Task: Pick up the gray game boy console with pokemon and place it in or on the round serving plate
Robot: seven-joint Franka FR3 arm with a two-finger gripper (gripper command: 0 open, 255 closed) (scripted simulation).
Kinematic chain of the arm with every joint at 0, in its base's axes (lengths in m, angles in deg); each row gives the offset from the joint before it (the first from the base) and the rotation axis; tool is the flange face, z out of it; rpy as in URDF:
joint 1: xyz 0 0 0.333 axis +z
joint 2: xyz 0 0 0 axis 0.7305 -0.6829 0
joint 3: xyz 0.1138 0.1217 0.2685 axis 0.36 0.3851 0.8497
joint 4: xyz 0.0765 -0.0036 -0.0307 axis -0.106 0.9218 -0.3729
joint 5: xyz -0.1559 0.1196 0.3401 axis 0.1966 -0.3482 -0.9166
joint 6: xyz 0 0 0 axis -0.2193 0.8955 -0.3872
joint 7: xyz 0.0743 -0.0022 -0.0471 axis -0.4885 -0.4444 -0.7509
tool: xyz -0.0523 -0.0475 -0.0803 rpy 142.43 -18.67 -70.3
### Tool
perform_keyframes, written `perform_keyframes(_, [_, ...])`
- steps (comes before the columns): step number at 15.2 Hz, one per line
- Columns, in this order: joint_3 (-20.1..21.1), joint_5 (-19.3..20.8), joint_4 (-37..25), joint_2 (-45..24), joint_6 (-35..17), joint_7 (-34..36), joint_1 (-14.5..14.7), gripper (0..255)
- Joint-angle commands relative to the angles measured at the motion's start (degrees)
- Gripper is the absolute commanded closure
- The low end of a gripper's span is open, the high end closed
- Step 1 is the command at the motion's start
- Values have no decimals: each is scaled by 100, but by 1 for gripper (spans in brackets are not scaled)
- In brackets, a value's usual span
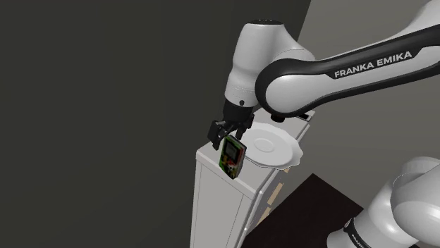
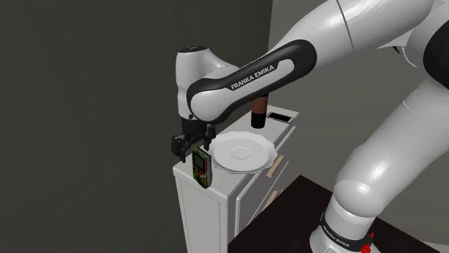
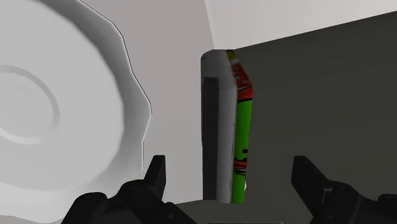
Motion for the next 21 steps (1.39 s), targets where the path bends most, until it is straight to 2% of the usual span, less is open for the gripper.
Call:
perform_keyframes(1, [0, 0, 2, -1, -3, 0, 0, 0])
perform_keyframes(3, [0, 0, 1, 0, -1, 0, 0, 0])
perform_keyframes(4, [0, 0, 1, 0, -1, 0, 0, 255])
perform_keyframes(13, [0, 0, 2, -1, -3, 0, 0, 255])
perform_keyframes(21, [-91, -61, -436, 220, 643, -90, 10, 255])
